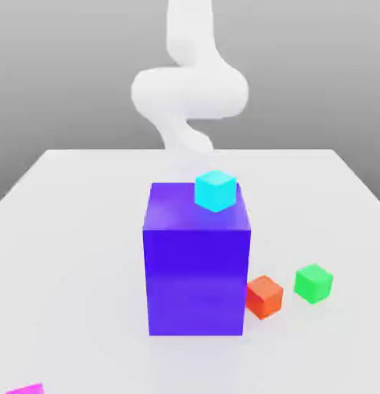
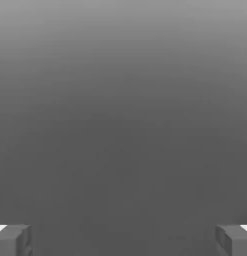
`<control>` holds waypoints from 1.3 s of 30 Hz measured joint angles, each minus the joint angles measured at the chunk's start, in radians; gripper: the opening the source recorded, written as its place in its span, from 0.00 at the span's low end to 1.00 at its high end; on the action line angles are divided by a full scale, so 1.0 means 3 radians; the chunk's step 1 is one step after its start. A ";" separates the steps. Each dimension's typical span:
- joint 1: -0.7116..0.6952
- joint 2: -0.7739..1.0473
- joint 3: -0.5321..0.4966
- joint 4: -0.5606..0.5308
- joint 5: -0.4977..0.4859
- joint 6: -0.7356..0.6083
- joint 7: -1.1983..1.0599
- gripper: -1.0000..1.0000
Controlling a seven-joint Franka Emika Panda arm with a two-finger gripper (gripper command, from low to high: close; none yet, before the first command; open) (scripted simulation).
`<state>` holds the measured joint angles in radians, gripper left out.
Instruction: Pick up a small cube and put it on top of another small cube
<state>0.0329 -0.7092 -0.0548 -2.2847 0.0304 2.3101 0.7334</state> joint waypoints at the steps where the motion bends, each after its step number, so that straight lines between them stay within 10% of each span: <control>1: 0.0044 0.0130 -0.0078 0.0022 0.0048 0.0015 -0.0099 0.50; 22: 0.0185 0.2665 -0.0949 0.0447 0.1186 0.0300 -0.2169 0.50; 39: -0.0275 0.4390 -0.0904 0.0752 0.1141 0.1011 -0.3063 0.50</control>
<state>-0.0497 0.6078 -0.3259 -2.0591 0.3727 2.6135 -0.1855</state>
